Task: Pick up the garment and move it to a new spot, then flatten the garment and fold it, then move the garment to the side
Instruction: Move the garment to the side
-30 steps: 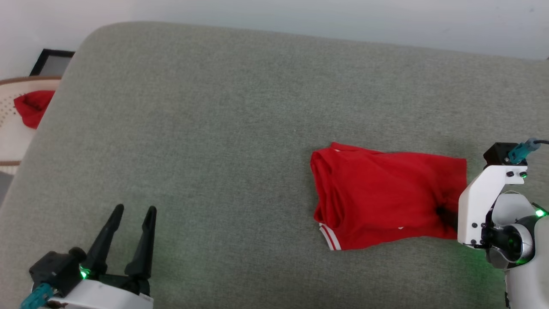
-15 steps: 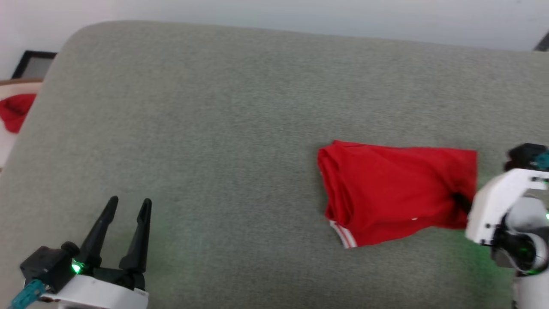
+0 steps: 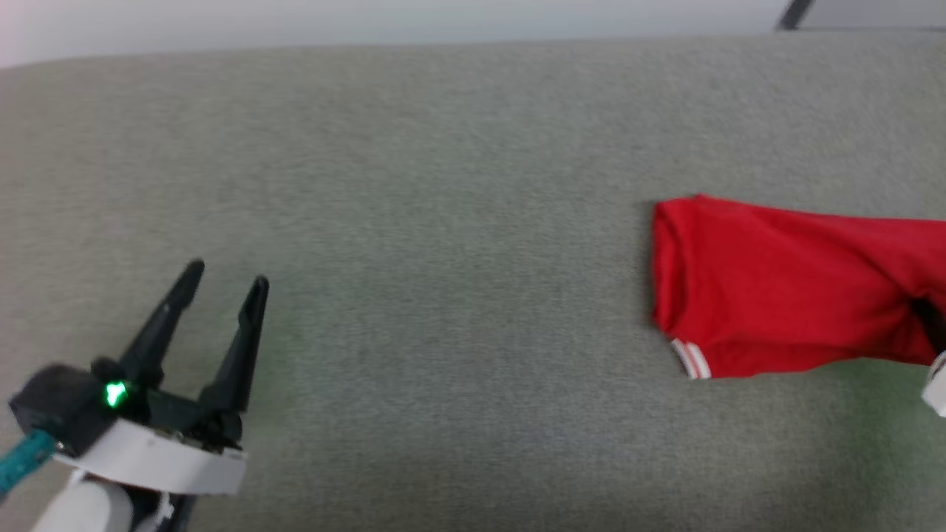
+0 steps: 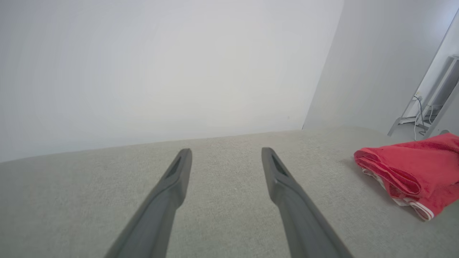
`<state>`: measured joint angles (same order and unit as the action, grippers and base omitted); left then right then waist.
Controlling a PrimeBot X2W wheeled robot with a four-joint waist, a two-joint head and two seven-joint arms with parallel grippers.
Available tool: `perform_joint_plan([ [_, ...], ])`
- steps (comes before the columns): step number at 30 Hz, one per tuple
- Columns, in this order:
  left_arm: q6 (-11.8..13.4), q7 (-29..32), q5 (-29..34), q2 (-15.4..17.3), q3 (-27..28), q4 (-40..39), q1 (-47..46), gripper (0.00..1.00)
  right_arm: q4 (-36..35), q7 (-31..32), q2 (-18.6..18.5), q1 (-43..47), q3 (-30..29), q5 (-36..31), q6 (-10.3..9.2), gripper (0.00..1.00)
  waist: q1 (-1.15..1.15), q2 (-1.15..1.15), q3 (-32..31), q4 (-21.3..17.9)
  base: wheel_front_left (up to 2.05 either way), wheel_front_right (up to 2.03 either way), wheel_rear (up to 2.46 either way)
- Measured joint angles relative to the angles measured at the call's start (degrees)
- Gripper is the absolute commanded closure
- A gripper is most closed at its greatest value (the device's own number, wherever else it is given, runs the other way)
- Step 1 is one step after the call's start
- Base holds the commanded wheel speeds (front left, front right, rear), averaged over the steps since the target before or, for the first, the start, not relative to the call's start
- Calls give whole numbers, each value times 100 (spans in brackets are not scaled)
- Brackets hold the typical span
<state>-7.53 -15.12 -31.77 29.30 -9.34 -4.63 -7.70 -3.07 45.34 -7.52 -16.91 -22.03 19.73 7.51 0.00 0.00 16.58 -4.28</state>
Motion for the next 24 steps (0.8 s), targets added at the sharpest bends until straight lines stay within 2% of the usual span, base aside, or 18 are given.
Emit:
perform_joint_plan([
  [1, 0, 0, 0, 0, 0, 0, 0, 0, 0, 0, 0, 0, 0, 0, 0, 100, 0, 0, 0, 0, 0, 0, 0],
  [7, -1, 0, -58, 479, -129, -226, -448, 0, -88, -374, 48, -241, -311, -413, 0, 100, 0, 0, 407, -314, 0, 0, 0],
  [16, -1, 0, -172, 1180, -105, -552, -1006, 0, 8, -935, 9, -995, -553, -1636, 0, 100, 0, 0, 1123, -661, 0, 0, 0],
  [21, -1, 0, -271, 1566, 88, -700, -1165, 0, 209, -1373, 0, -1557, -683, -2230, 1, 100, 0, 0, 1567, -813, 0, 0, 0],
  [24, -1, 0, -296, 1668, 180, -734, -1188, 0, 298, -1508, -4, -1728, -746, -2464, 1, 100, 0, 0, 1700, -852, 0, 0, 0],
])
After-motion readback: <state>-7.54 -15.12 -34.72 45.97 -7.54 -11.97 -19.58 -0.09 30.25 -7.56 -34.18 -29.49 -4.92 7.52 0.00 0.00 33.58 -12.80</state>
